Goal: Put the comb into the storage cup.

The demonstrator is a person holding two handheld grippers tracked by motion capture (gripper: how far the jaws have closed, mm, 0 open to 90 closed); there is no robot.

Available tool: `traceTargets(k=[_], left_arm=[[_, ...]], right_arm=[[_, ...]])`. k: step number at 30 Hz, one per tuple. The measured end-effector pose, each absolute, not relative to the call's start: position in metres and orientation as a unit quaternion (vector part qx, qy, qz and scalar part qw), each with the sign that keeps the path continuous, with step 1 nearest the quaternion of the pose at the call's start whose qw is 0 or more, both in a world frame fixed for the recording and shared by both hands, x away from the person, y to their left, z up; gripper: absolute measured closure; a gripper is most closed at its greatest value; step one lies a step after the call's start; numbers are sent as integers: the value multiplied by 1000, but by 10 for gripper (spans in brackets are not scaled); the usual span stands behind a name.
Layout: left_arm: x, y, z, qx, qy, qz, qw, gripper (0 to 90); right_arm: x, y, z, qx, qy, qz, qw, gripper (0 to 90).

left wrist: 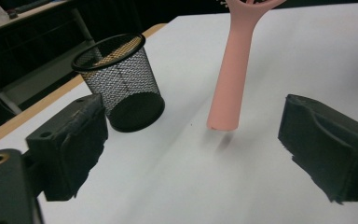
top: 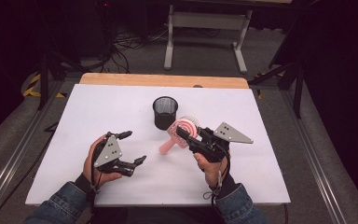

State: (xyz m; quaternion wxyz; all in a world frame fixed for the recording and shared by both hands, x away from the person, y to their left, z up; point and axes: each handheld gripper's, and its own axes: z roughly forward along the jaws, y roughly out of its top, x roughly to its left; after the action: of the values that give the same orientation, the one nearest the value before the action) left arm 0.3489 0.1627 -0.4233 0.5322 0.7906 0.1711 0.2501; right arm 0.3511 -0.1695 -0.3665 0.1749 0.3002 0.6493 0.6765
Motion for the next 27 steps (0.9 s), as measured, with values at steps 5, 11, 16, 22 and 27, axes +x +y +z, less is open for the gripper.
traceTargets(k=[5,11,16,22,27], left_arm=[[347,179,-423,781,176,245,547,57],[344,195,-427,782,183,249,541,54],[343,202,-432,787,186,248,534,52],[342,208,-434,788,184,245,534,47],[341,212,-437,790,188,245,530,47]], right_arm=[[351,-172,-365,301,649,675,181,630],[350,-177,-361,300,646,676,189,630],[351,-180,-360,302,644,676,193,629],[351,-185,-357,305,639,678,197,630],[351,-191,-354,305,636,679,206,630]])
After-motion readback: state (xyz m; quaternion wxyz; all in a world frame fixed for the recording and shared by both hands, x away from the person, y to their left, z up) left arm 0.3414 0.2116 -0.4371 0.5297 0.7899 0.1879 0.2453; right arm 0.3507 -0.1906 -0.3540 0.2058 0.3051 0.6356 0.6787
